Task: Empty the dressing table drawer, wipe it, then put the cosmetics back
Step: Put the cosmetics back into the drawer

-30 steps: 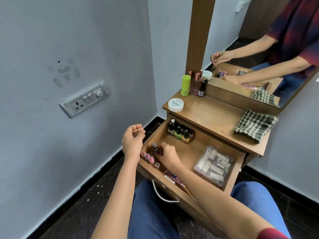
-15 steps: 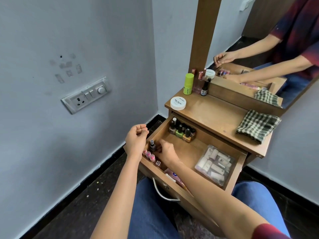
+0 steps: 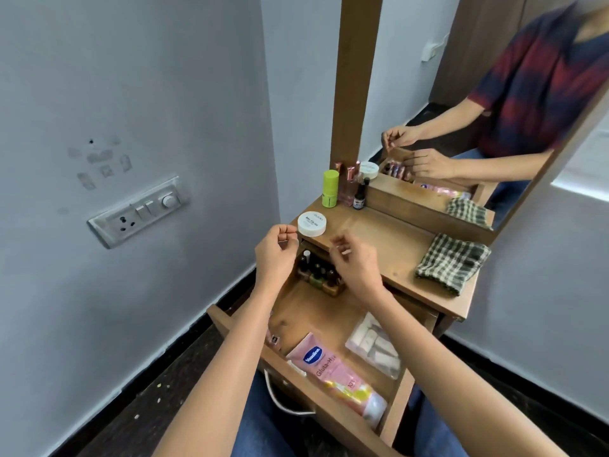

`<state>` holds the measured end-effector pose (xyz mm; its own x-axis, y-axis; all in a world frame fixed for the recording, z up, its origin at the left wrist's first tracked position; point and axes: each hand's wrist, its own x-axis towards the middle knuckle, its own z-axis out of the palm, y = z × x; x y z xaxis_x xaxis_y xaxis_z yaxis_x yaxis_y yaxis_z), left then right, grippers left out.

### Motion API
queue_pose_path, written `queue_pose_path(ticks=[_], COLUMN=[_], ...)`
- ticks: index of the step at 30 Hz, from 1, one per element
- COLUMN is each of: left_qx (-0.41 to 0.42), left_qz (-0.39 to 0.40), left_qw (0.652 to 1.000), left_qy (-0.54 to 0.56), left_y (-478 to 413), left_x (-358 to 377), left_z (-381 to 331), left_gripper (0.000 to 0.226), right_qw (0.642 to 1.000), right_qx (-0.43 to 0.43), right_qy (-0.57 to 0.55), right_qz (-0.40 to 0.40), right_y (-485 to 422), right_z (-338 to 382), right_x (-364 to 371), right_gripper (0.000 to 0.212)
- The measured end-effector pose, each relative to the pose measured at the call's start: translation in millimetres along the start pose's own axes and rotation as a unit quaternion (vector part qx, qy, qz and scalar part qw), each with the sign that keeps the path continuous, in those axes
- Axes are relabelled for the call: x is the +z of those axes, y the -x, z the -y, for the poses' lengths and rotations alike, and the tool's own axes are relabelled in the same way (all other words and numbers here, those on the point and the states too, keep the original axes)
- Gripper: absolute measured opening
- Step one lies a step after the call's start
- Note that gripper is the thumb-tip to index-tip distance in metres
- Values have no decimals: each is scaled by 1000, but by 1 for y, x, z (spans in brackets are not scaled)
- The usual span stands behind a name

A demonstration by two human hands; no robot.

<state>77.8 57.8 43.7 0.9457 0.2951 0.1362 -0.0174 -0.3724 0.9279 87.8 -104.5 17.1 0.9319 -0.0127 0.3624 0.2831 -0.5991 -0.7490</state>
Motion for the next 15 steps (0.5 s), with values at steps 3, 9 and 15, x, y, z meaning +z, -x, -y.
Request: queue_pose_path(ticks=[3, 9, 15], left_qx=[21, 92, 151], left_qz=[27, 58, 99], left_qw=[999, 992, 974], left_qy=[-18, -63, -136], left_y=[-25, -82, -123], left_x=[18, 47, 65], left_z=[-16, -37, -50], left_gripper=[22, 36, 47], right_qw=[999, 994, 983], right_qx=[7, 3, -27], right_qy=[27, 107, 179], right_qz=[-45, -33, -22], right_y=[-37, -96, -135], right_z=[-8, -24, -22], right_x=[-22, -40, -37], right_gripper=[21, 48, 55])
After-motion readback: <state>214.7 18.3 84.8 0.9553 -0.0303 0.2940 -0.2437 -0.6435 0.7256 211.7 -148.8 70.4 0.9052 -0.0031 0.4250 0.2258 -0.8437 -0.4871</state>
